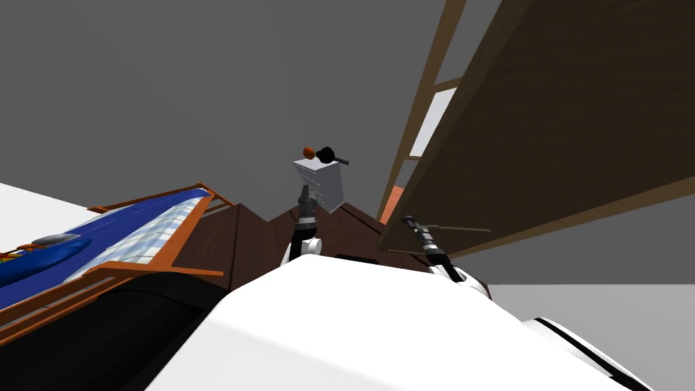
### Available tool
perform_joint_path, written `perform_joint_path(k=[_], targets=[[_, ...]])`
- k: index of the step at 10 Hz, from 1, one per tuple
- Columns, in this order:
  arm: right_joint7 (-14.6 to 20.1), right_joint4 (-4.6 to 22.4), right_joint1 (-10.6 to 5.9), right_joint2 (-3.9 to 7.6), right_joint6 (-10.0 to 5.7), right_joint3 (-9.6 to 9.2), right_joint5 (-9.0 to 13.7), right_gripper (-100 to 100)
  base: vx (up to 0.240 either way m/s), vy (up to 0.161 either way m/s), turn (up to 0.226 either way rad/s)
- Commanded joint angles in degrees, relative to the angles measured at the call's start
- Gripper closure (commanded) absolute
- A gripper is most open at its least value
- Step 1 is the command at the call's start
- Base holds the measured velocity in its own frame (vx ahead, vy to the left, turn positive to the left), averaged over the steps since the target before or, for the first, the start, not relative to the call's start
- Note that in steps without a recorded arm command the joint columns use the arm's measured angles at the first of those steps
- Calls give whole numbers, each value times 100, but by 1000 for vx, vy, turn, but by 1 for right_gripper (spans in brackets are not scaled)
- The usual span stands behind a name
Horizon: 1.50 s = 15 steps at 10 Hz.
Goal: Pull the door open
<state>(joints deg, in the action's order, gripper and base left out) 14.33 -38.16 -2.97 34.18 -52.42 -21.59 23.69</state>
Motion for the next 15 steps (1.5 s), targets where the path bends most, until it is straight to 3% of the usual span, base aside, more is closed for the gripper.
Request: perform_joint_path(k=[1,6,10,11,15], targets=[[79,17,93,111,-193,-122,34,100,-155,-58,144],[240,50,281,335,-584,-370,103,100,-148,-62,108],[407,85,476,568,-990,-626,175,100,-146,-73,117],[376,75,439,507,-906,-596,158,100,-74,-31,29],[470,204,570,623,-1243,-760,239,100,-177,-80,178]])
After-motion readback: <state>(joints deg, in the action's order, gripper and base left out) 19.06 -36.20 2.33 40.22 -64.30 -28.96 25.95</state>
